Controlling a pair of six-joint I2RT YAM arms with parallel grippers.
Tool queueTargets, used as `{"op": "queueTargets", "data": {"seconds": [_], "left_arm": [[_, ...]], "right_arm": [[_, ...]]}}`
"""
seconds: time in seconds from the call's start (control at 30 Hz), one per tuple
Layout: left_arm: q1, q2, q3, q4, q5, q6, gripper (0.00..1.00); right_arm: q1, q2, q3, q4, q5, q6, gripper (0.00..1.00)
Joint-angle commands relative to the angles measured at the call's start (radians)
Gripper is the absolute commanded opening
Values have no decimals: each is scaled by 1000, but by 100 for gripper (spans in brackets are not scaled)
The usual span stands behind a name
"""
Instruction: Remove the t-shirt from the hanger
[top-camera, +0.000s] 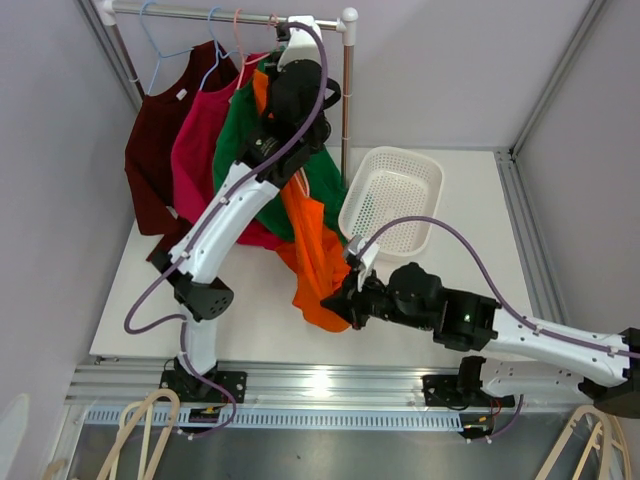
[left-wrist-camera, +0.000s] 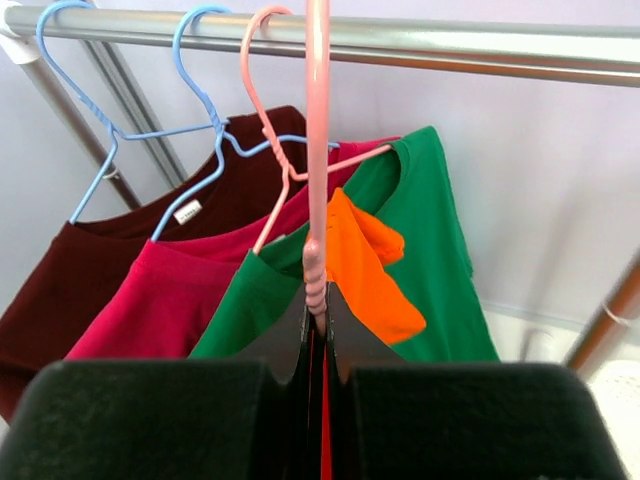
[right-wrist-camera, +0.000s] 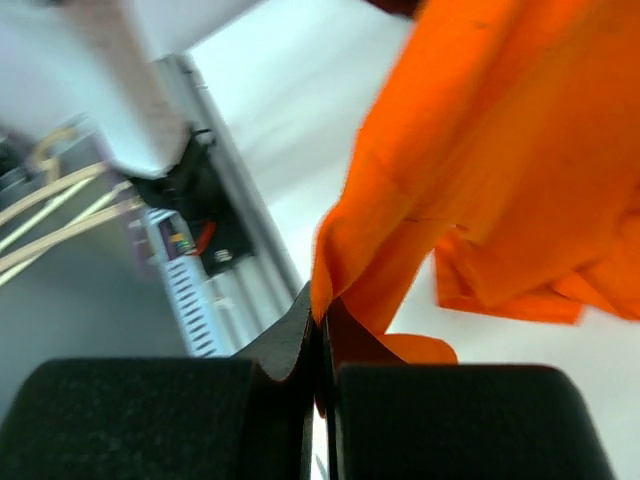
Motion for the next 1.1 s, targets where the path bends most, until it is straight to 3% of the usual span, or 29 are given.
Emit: {"op": "queueTargets", "data": {"seconds": [0.0,0.2,0.33,0.43,0.67,0.93,1.07], "left_arm": [[-39,-160,12,-102,65,-155,1],[-203,-380,-92,-284,152,-334,1],[-238,-469,-120,-605,329,-583,1],[-246,-548,-245,-714,423,-654,1],[-268,-942,-615,-638,459,-688,1],[-268,-1114,-694,-800,423,-750,1],[-266,-1165,-766,-828,383,-766,1]], "right_arm": [[-89,15,3,-42,37,22,0],[-365,136,48,35,-114,13,0],[-450,213,139,77,-160,-10,0],[-502,271,247,58,-166,-21,0],[-614,291,517,-9,-174,-50,0],[-671,412,934,-57,-141,-134,0],[-695,533,1229,-43,-126,-179,0]]}}
